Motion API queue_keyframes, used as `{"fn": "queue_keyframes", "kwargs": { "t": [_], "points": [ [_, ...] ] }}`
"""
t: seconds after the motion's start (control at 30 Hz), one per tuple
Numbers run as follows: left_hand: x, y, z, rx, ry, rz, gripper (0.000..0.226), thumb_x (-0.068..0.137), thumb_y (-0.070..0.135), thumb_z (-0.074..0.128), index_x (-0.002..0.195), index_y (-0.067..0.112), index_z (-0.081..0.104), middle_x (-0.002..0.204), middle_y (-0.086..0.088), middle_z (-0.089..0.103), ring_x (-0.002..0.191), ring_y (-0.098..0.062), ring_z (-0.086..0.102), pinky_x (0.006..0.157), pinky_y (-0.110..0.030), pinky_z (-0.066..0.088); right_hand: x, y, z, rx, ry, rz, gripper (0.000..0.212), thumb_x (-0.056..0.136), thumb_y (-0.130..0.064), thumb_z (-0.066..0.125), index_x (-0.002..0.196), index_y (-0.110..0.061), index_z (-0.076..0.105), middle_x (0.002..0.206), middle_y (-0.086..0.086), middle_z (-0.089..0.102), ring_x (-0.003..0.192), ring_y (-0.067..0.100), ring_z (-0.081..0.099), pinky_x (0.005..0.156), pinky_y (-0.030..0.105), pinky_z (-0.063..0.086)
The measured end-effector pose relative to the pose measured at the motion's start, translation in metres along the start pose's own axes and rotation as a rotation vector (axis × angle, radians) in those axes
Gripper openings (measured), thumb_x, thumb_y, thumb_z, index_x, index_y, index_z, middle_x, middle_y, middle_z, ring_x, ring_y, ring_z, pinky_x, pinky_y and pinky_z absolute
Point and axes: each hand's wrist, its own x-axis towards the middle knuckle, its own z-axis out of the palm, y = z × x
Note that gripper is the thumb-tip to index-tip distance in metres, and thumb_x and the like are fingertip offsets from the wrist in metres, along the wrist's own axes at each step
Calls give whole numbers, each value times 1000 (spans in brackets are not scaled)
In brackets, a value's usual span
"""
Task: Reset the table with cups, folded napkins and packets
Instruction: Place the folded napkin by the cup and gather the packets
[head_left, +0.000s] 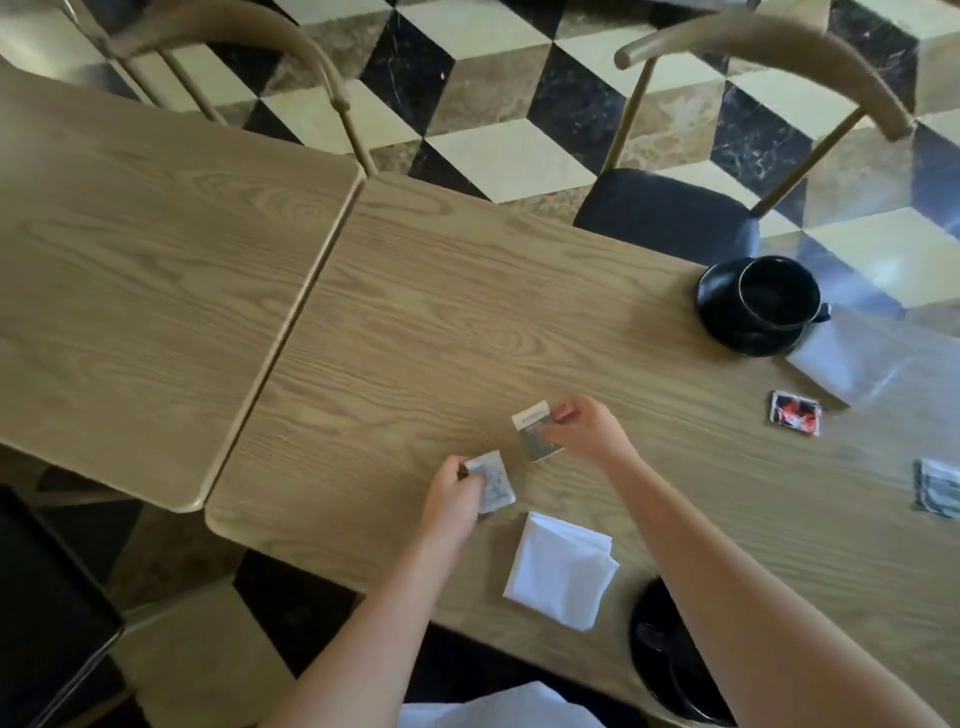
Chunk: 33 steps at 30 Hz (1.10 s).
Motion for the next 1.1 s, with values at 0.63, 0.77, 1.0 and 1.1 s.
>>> {"fn": "queue_keyframes", "kwargs": {
  "t": [0.63,0.77,1.0,1.1],
  "points": [
    [-68,44,256,80,-471,27,21,93,11,68,113,14,62,111,-8,74,93,-23,71,85,-43,55,-106,167,-157,675,211,137,13,86,-19,77,81,-21,64,76,-7,72,62,4,60,51,16,45],
    [-66,53,311,239,-479,74,14,94,5,65,102,16,66,99,-4,75,80,-18,71,72,-32,55,-101,202,-192,723,208,174,16,85,-26,78,81,-21,63,74,-7,69,63,5,60,53,18,45],
    [-32,99,383,977,-391,530,2,89,16,70,89,15,71,91,1,70,85,-22,65,72,-34,48,-73,289,-271,722,473,393,8,91,-16,67,84,-17,63,89,8,73,61,12,63,53,25,42],
    [-19,122,404,1284,-406,630,7,89,13,66,87,11,72,94,-6,70,93,-29,65,73,-37,47,-60,315,-298,588,555,455,6,88,-18,66,92,-15,65,93,9,76,70,15,67,60,27,45]
  ]
}}
